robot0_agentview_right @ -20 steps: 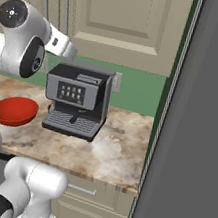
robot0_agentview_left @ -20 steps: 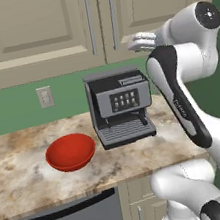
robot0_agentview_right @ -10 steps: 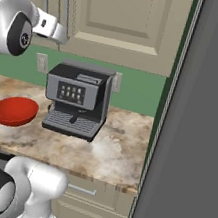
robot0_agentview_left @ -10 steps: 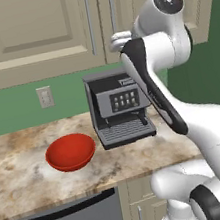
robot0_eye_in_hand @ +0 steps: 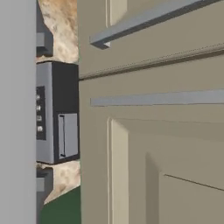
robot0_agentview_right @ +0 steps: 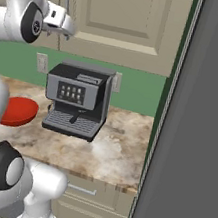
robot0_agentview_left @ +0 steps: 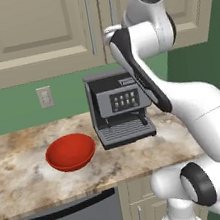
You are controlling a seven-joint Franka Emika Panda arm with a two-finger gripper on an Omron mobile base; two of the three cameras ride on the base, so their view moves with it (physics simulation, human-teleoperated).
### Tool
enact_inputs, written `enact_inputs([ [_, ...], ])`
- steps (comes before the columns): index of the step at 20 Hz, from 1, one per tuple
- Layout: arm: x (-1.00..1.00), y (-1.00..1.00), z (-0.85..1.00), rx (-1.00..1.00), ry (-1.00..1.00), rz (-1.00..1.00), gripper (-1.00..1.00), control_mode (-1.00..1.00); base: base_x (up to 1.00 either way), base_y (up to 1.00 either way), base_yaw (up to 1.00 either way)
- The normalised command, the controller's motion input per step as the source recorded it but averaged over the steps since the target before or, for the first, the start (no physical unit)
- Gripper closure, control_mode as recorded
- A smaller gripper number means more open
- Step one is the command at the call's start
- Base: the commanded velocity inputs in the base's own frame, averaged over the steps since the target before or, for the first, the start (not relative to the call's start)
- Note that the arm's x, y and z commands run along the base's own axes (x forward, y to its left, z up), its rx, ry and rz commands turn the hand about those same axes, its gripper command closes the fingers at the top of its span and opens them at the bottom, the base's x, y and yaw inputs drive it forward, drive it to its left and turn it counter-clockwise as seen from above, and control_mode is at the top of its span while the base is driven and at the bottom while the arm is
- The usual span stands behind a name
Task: Open the cabinet and setup a tea strainer by placing it in the bowl upright.
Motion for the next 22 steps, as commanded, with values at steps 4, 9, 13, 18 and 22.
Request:
enact_inputs([
  [4,0.79,-0.03,0.06,0.00,0.00,0.10,-1.00,-1.00,0.00,0.00,0.00],
  [9,0.72,0.06,0.01,0.01,0.00,0.05,-1.00,-1.00,0.00,0.00,0.00],
  [13,0.44,0.10,0.00,-0.02,0.00,0.00,-1.00,-1.00,0.00,0.00,0.00],
  [18,0.43,0.18,0.00,-0.04,-0.02,0.00,-1.00,-1.00,0.00,0.00,0.00],
  [22,0.39,0.03,0.00,0.00,0.00,0.00,-1.00,-1.00,0.00,0.00,0.00],
])
